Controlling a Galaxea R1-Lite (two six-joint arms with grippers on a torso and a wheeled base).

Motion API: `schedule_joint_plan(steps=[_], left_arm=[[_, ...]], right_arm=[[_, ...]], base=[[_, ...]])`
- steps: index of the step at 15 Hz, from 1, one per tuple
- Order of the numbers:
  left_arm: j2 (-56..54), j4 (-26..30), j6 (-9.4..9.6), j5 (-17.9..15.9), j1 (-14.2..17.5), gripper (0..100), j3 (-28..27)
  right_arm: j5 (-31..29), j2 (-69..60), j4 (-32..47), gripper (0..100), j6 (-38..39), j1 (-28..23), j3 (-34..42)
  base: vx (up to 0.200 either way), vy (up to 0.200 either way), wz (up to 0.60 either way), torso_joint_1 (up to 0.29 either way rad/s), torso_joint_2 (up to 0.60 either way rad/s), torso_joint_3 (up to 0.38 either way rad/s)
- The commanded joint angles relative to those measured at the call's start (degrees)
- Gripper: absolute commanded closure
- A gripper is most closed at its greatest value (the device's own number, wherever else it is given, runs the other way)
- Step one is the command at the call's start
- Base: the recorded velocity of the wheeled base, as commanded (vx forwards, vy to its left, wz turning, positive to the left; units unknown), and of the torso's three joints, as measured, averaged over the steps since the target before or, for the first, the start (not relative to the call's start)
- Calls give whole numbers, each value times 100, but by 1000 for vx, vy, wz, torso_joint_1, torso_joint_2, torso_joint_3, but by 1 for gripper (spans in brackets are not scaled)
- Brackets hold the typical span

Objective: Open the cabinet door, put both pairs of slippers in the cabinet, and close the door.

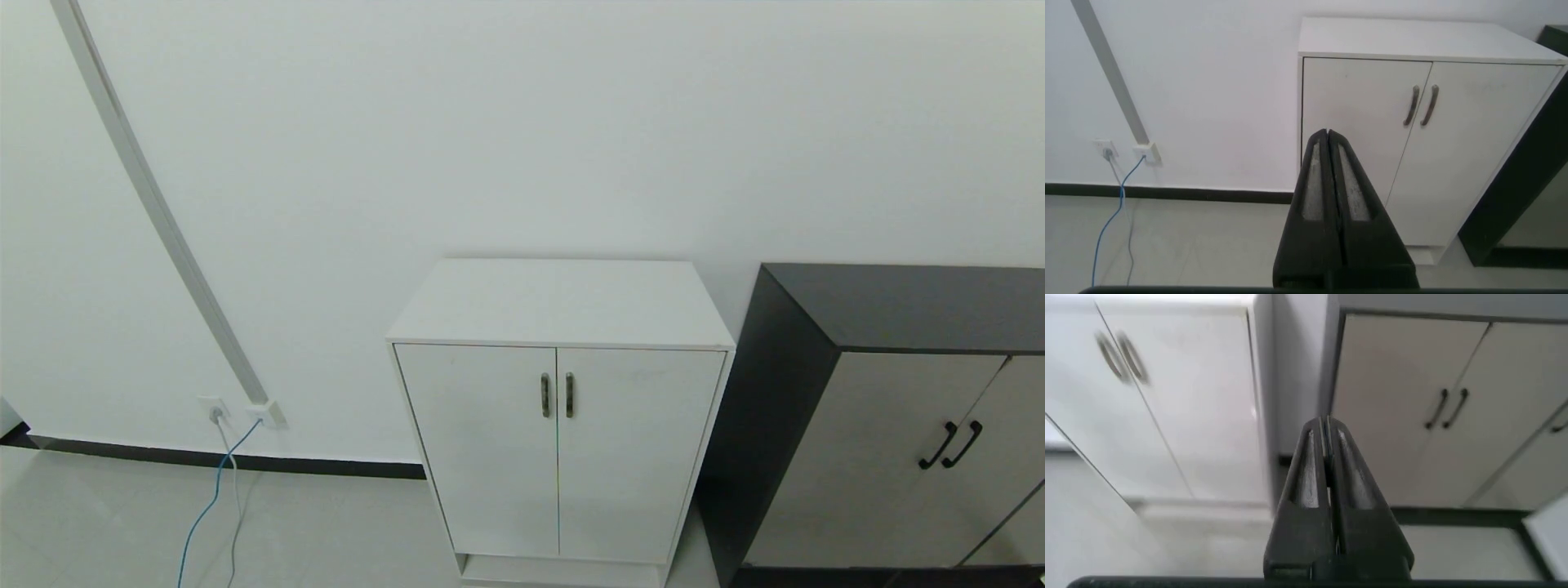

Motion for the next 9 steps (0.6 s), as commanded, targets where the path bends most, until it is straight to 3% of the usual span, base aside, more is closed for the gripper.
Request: schedule_joint_plan(steps=[1,3,6,9], left_arm=[[0,-1,-2,-3,0,100,1],[0,-1,-2,-3,0,100,1],[0,-1,-2,-3,0,100,1],[0,-1,-2,-3,0,100,1]], right_arm=[[-123,-167,19,100,-19,3,134],[-185,-167,10,100,78,3,125],[-132,-378,1,100,166,434,134],[-132,-632,-7,100,245,320,134]], base=[[0,0,0,0,0,0],[0,0,0,0,0,0],[0,0,0,0,0,0],[0,0,0,0,0,0]])
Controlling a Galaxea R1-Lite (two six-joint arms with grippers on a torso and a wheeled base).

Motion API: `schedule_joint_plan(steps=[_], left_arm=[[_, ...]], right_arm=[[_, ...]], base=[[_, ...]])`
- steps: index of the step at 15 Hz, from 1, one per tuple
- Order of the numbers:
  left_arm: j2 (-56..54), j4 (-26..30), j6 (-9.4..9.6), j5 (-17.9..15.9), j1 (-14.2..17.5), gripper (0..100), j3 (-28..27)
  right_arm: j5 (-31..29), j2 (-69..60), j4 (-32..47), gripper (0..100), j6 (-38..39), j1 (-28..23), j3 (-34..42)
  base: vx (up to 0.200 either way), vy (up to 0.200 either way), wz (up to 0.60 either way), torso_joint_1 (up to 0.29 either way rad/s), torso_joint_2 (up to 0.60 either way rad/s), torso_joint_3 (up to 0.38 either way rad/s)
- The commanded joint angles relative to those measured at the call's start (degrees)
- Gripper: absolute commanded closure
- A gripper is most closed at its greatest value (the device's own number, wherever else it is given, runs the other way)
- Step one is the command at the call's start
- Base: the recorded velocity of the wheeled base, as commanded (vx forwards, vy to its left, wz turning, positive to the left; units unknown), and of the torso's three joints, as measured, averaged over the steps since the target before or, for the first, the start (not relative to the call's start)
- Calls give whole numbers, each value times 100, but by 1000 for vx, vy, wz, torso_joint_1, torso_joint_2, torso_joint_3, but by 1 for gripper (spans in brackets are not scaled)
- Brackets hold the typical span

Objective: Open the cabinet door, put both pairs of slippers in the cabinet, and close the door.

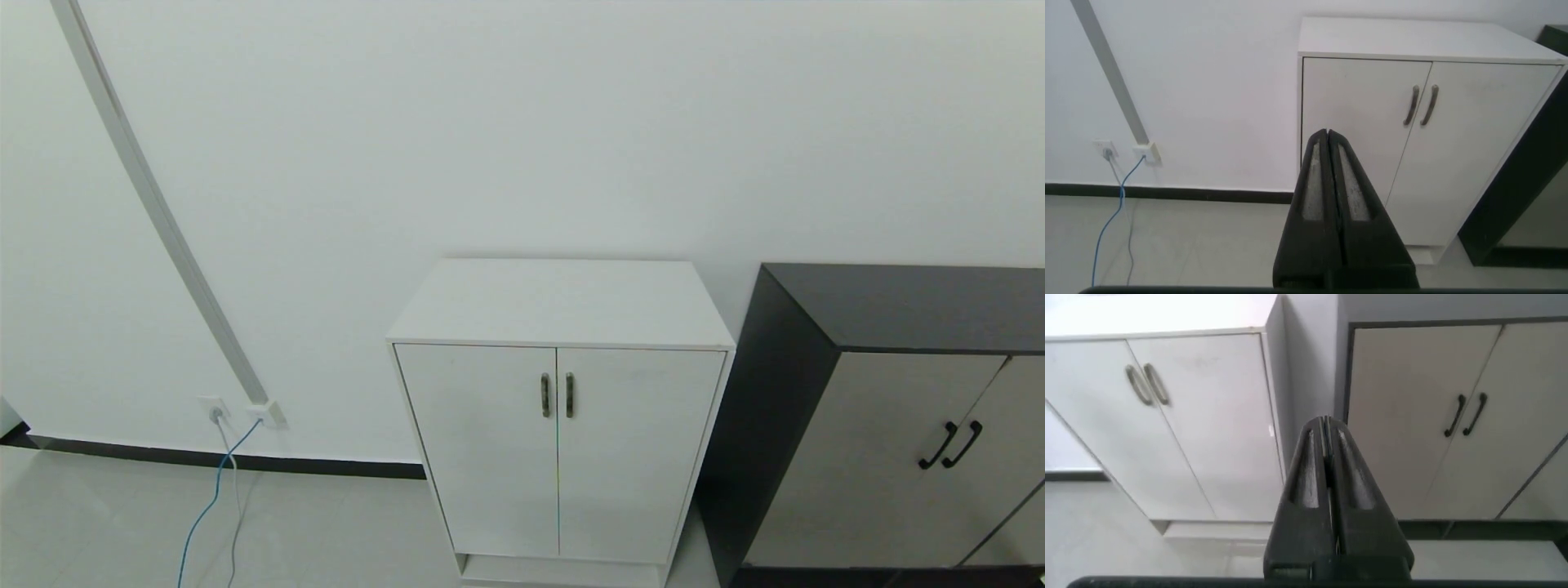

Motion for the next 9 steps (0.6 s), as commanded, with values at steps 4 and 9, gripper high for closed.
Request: schedule_joint_plan(steps=[4,9], left_arm=[[0,-1,32,-8,0,100,1],[0,-1,32,-8,0,100,10]], right_arm=[[-1,-162,-6,100,296,-7,0],[7,-162,-6,100,270,-7,0]], base=[[0,0,0,0,0,0],[0,0,0,0,0,0]])
